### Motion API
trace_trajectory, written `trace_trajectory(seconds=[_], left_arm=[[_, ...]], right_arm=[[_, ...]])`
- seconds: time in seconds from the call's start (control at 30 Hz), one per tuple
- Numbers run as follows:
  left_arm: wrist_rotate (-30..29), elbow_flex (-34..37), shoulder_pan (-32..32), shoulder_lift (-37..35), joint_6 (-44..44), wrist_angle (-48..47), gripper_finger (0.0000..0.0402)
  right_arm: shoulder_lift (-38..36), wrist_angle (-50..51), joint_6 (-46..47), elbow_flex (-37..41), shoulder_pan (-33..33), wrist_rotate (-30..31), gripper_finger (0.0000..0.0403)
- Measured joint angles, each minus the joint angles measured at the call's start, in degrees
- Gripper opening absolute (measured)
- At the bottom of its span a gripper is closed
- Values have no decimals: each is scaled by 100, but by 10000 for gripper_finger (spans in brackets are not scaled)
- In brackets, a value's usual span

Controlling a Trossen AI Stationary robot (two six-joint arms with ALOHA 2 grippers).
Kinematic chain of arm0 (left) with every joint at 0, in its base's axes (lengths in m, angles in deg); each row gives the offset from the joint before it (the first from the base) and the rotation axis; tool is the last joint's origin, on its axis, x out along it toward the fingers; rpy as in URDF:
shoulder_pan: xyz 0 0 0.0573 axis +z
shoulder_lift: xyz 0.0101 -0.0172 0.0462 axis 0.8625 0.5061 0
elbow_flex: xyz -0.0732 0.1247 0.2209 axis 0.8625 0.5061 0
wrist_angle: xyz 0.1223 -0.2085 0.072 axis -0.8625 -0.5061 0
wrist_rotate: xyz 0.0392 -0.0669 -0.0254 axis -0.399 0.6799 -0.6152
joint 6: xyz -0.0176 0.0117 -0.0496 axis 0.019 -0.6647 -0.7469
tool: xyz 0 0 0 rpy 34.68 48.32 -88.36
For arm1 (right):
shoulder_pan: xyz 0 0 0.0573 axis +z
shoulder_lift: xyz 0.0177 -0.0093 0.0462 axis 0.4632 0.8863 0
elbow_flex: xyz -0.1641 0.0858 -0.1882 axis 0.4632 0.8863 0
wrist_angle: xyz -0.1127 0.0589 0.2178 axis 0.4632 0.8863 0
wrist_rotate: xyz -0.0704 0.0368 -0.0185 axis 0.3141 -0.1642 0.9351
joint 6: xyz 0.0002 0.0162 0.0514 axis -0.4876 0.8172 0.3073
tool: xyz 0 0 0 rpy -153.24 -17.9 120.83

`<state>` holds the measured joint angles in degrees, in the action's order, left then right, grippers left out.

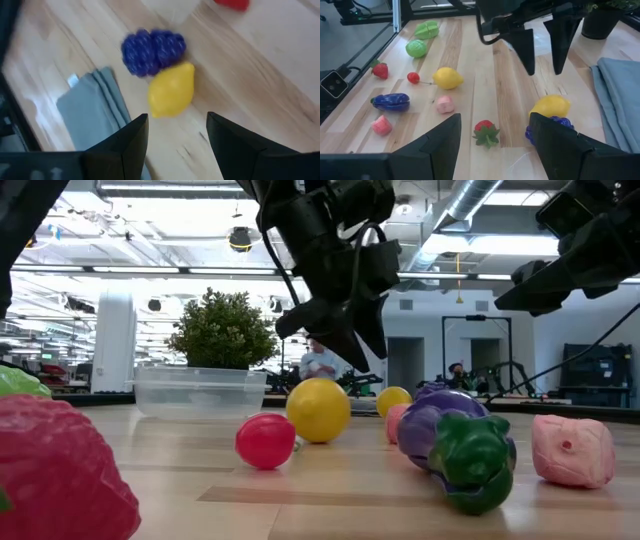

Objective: Pick and placing Produce into tupperware
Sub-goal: Put the left lemon into the transparent bin

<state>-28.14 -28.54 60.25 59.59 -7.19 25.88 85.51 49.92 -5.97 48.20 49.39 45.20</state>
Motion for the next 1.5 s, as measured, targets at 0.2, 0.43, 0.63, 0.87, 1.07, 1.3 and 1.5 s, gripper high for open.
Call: trace_trajectory(seconds=[0.2, 0.43, 0.63, 0.87, 1.07, 1.3, 1.5], left_arm=[[-20, -381, 17, 4, 155, -260, 192], [-176, -840, 24, -8, -754, -1482, 192], [464, -1068, -12, -570, -2207, -2902, 192], [302, -828, -639, -1649, -3464, -3428, 192], [-868, 253, -1535, -2995, -4361, -2920, 192], [-2029, 2695, -2474, -4911, -5217, -1195, 192], [-2696, 4683, -3043, -6166, -5753, 216, 192]], right_arm=[[0, -31, 12, 2, 74, 0, 260], [0, -20, -71, 2, -67, 410, 260], [59, 10, -716, -168, -502, 428, 260], [589, 419, -1376, -738, -889, 347, 260], [1456, 1071, -1508, -1535, -1252, -77, 260], [2737, 1314, -1668, -2418, -1696, -673, 260], [3761, 1804, -1558, -3089, -2123, -1081, 260]])
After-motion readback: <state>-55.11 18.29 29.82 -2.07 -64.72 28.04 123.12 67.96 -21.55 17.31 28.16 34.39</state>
